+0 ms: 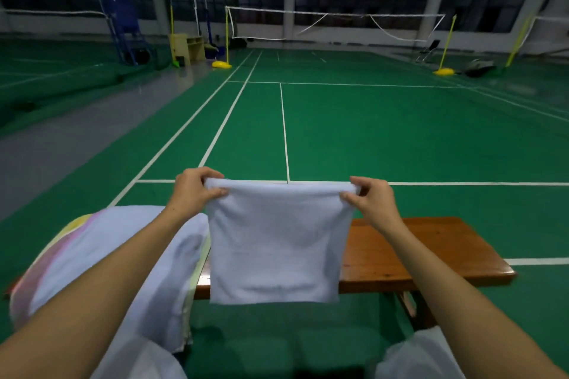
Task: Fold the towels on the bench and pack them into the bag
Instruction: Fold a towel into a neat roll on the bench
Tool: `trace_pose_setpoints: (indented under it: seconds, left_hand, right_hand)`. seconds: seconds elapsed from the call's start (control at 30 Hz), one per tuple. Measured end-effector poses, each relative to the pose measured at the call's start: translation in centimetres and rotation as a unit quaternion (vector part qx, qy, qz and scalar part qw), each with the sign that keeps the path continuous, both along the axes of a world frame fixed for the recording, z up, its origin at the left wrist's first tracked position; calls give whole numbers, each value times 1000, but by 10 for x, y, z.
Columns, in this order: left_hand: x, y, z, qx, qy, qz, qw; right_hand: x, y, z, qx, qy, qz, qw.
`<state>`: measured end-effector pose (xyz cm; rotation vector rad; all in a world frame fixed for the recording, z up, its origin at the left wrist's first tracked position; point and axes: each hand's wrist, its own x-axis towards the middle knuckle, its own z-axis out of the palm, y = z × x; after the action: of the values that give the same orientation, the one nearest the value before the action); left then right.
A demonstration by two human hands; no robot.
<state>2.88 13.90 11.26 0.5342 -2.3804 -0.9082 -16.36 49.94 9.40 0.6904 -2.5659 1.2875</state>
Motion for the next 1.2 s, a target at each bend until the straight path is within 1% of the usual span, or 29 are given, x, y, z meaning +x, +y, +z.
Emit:
trace_pose_setpoints:
  seconds: [0.1,0.17,0.23,0.27,0.3,0.37,0.43,0.47,0.57,0.63,0.7,0.83,0.93,1.07,1.13,1.2]
  left_hand:
    - [14,14,17,-57,39,26,997]
    - [24,22,24,-77,56,35,995]
    - [33,25,29,-55,57,22,997]
    - [39,26,30,-17,61,2,998]
    - [45,28,32,33,67,-23,997]
    - [60,35,34,108,58,-57,991]
    - [71,41,36,130,51,-80,987]
    - [75,45,39,135,59,-87,985]
    - [74,51,45,179,113,-93,973]
    - [65,48,44,212,134,-88,964]
    - [49,38,37,222,124,-79,964]
    - [-4,8,-12,212,48,-32,976]
    - [-55,-20,-74,199,-7,13,980]
    - [-118,-52,-148,166,-53,50,983]
    - [-144,-63,-170,168,-65,71,981]
    - [-161,-72,-184,157,-76,89,981]
  right_hand:
    - [13,9,19,37,85,-49,994]
    - [20,17,23,48,125,-65,989]
    - [25,25,25,45,147,-61,986]
    - [26,29,26,37,154,-51,986]
    - [27,33,28,21,150,-31,988]
    - [37,41,36,-34,103,24,994]
    - [49,46,40,-90,27,57,994]
    - [53,47,41,-113,10,68,991]
    - [56,47,41,-178,-5,66,982]
    - [48,43,37,-188,-6,42,981]
    - [32,33,27,-178,-16,22,984]
    - [-22,0,-19,-123,-74,2,990]
    - [-70,-33,-72,-65,-125,-10,990]
    - [-131,-79,-143,-11,-195,-17,981]
    - [-152,-98,-166,2,-205,-24,979]
    - [-168,-109,-182,38,-179,-36,982]
